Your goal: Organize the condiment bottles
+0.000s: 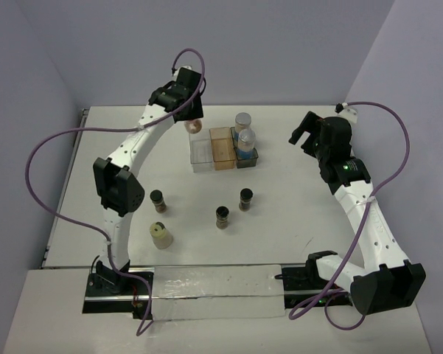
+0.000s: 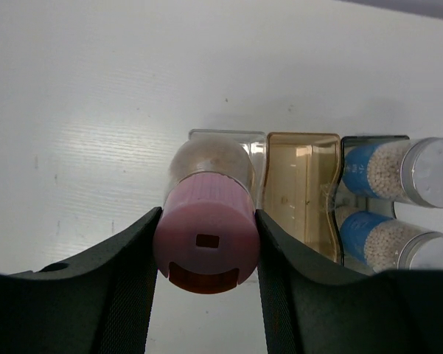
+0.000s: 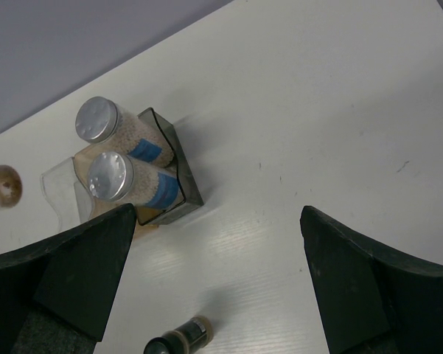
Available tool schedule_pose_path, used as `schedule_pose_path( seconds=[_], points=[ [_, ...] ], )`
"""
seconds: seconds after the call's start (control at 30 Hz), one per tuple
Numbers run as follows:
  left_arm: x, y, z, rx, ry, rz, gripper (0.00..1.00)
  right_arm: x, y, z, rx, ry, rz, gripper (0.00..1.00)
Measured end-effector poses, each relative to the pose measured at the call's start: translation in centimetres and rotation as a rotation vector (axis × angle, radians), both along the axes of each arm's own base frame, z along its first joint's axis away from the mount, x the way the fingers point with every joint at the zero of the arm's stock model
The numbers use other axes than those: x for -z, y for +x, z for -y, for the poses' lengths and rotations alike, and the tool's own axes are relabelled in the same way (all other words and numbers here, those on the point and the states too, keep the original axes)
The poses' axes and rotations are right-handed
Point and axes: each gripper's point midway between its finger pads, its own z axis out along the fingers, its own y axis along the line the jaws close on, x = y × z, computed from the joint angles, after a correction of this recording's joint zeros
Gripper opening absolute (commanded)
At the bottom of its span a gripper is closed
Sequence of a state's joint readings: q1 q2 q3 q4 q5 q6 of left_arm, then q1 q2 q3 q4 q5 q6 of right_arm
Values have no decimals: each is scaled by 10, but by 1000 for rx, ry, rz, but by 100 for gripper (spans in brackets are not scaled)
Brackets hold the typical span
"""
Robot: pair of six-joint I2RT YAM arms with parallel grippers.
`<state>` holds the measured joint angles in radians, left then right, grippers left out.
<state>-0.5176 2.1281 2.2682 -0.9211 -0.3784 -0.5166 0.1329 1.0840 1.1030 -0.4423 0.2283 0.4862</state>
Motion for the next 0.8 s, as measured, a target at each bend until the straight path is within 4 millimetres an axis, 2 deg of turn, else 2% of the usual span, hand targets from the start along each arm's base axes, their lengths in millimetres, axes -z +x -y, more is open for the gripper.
schedule_pose_path(
  seconds=[0.17,0.3,0.8],
  points=[
    [32,2,15,46,12,-60,10,0,0,1,3,-2,0,100],
    [48,4,19,67,19,-89,10,1,0,1,6,-3,-3,100],
    [83,13,31,103,20,-130,10,8,3,3,17,-12,-28,100]
  ],
)
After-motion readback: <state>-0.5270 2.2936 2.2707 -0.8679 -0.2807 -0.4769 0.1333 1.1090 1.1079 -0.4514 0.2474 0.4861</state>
